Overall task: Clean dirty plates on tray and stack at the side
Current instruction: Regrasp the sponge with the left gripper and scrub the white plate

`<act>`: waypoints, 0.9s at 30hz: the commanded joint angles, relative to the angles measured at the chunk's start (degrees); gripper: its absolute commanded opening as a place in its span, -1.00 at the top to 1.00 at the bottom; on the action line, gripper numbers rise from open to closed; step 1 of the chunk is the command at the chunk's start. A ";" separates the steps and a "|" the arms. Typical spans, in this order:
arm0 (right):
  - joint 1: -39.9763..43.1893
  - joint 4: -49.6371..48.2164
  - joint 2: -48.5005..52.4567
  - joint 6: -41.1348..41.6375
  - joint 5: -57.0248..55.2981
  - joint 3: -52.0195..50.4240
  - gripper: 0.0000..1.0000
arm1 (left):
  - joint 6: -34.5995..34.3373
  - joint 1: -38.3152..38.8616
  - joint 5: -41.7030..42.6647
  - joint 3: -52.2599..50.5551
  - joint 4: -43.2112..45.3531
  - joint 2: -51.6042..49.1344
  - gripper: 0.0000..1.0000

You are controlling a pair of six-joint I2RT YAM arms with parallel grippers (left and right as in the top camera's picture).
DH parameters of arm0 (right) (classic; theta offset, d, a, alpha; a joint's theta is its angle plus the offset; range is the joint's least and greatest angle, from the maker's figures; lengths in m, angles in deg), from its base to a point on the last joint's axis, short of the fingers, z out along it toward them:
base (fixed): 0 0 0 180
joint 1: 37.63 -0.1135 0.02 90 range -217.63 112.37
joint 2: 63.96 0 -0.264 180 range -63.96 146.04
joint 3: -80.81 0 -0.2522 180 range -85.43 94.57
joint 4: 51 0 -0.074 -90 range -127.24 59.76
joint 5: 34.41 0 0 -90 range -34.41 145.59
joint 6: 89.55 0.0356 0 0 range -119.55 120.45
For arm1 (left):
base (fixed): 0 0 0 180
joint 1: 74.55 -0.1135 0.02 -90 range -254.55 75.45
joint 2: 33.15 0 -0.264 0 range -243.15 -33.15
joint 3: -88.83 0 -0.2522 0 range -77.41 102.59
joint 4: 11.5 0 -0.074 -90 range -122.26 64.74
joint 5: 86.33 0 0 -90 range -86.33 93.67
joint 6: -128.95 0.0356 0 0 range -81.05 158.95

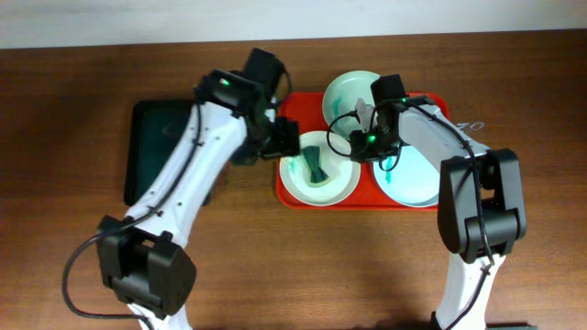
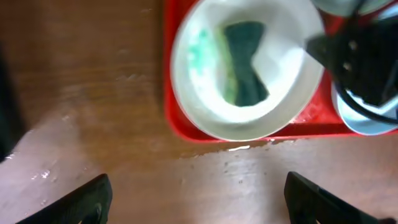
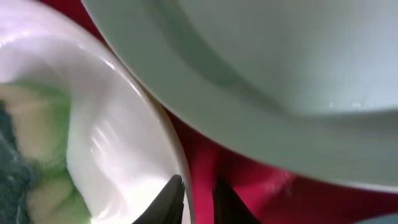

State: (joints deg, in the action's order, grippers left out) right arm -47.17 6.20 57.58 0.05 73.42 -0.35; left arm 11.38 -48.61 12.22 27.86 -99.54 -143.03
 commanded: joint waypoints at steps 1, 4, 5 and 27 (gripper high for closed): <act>-0.63 0.04 1.70 0.07 0.15 -0.35 0.70 | 0.98 3.61 1.09 -4.66 4.83 0.15 -0.67; -0.63 1.46 1.73 0.07 1.68 -0.63 0.82 | -1.31 3.89 0.50 -9.53 13.20 0.04 -0.46; -0.63 2.51 1.73 0.07 2.12 -0.63 0.82 | -1.53 3.91 0.35 -11.39 16.74 -0.04 -0.45; -0.63 3.45 1.73 0.04 4.42 -0.63 0.83 | -6.51 6.60 -1.40 -14.67 35.15 -14.34 0.35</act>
State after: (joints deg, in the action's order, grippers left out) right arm -47.26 9.26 57.95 0.22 76.26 -0.35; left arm 5.04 -42.65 13.47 13.33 -63.61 -155.53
